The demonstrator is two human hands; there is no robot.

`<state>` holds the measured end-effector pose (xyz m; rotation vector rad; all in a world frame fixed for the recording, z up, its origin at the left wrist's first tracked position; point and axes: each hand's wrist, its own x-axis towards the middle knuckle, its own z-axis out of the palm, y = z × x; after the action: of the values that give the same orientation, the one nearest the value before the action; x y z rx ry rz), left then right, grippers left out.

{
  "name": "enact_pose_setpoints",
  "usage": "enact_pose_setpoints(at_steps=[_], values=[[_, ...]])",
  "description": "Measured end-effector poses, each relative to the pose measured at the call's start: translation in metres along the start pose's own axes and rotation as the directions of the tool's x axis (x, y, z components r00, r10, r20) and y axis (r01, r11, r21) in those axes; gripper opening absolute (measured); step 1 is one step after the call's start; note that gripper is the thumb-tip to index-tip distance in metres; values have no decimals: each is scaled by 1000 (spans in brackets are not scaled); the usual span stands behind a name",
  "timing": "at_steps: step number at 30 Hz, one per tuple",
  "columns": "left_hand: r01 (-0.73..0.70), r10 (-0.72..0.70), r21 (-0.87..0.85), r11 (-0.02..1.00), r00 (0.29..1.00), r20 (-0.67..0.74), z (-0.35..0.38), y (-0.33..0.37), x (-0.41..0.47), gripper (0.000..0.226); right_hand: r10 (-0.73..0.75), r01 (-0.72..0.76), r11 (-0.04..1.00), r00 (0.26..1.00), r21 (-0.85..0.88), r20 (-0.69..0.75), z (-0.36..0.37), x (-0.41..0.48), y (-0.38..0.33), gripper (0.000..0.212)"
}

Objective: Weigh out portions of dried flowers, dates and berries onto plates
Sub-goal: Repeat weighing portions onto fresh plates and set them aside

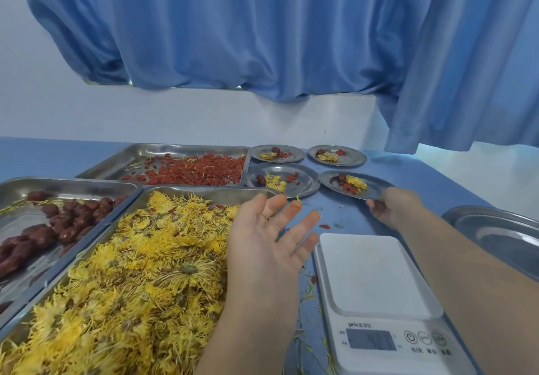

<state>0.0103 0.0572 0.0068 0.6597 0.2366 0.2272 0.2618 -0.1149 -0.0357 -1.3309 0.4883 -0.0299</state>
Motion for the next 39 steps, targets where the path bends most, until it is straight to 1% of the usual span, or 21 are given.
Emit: enact_pose_setpoints(at_steps=[4, 8, 12, 13, 14, 16, 17, 19, 21, 24, 27, 28, 29, 30, 31, 32, 33, 34, 36, 38, 39], values=[[-7, 8, 44, 999, 1000, -14, 2, -1, 1, 33, 10, -8, 1000, 994, -16, 104, 3, -2, 0, 32], [-16, 18, 118, 993, 1000, -12, 2, -2, 0, 29, 6, 0, 999, 986, -35, 167, 4, -10, -1, 18], [-22, 22, 177, 984, 1000, 4, 2, -3, -1, 27, 31, -37, 999, 979, 25, 203, -7, -30, -7, 32], [-23, 22, 194, 981, 1000, 3, 2, -3, -1, 26, 35, -42, 999, 971, 24, 236, -10, -39, -9, 32], [-21, 21, 212, 977, 1000, 1, 1, -3, -1, 25, 31, -37, 999, 960, 16, 278, -13, -52, -10, 26], [-13, 13, 243, 970, 1000, 1, 1, -4, -2, 24, 6, -1, 1000, 933, -13, 359, -21, -79, -12, 7], [-7, 7, 257, 966, 1000, 3, 0, -4, -2, 23, -15, 27, 999, 920, -25, 391, -27, -94, -13, 3], [3, -6, 283, 959, 1000, 8, 0, -5, -3, 21, -89, 120, 992, 888, -41, 452, -43, -120, -16, 4], [14, -22, 316, 949, 999, 23, -1, -7, -3, 18, -185, 260, 962, 848, -85, 497, -64, -142, -18, 7], [28, -53, 397, 917, 997, 52, 1, -11, -4, 17, -336, 490, 843, 801, -221, 495, -97, -160, -20, 9], [45, -95, 485, 873, 992, 79, 2, -16, -4, 16, -459, 635, 690, 755, -347, 468, -130, -162, -17, 13], [47, -107, 512, 858, 990, 89, 2, -18, -4, 17, -506, 677, 620, 732, -396, 457, -141, -161, -14, 16], [47, -118, 536, 843, 988, 98, 2, -19, -4, 17, -562, 720, 515, 693, -464, 451, -152, -157, -11, 17], [45, -126, 558, 829, 986, 107, 1, -21, -4, 17, -616, 749, 378, 642, -544, 456, -162, -153, -9, 18], [41, -131, 580, 814, 985, 114, 1, -22, -3, 18, -645, 749, 234, 597, -619, 478, -173, -148, -8, 18], [34, -132, 602, 798, 984, 119, 0, -24, -2, 18, -638, 726, 114, 577, -678, 510, -182, -143, -7, 16], [25, -128, 624, 781, 984, 121, 0, -25, -1, 19, -599, 686, 36, 597, -727, 534, -189, -138, -7, 13], [15, -121, 644, 765, 985, 121, -1, -27, 0, 19, -547, 645, -3, 639, -765, 541, -195, -135, -8, 15], [-3, -110, 671, 741, 986, 127, -2, -28, 1, 18, -471, 600, -5, 704, -800, 531, -202, -131, -11, 25], [-11, -110, 687, 727, 985, 132, -3, -29, 3, 17, -445, 585, -14, 723, -811, 529, -203, -132, -13, 27], [-13, -109, 692, 722, 985, 132, -3, -30, 4, 18, -430, 573, -37, 730, -818, 531, -203, -133, -12, 27]])
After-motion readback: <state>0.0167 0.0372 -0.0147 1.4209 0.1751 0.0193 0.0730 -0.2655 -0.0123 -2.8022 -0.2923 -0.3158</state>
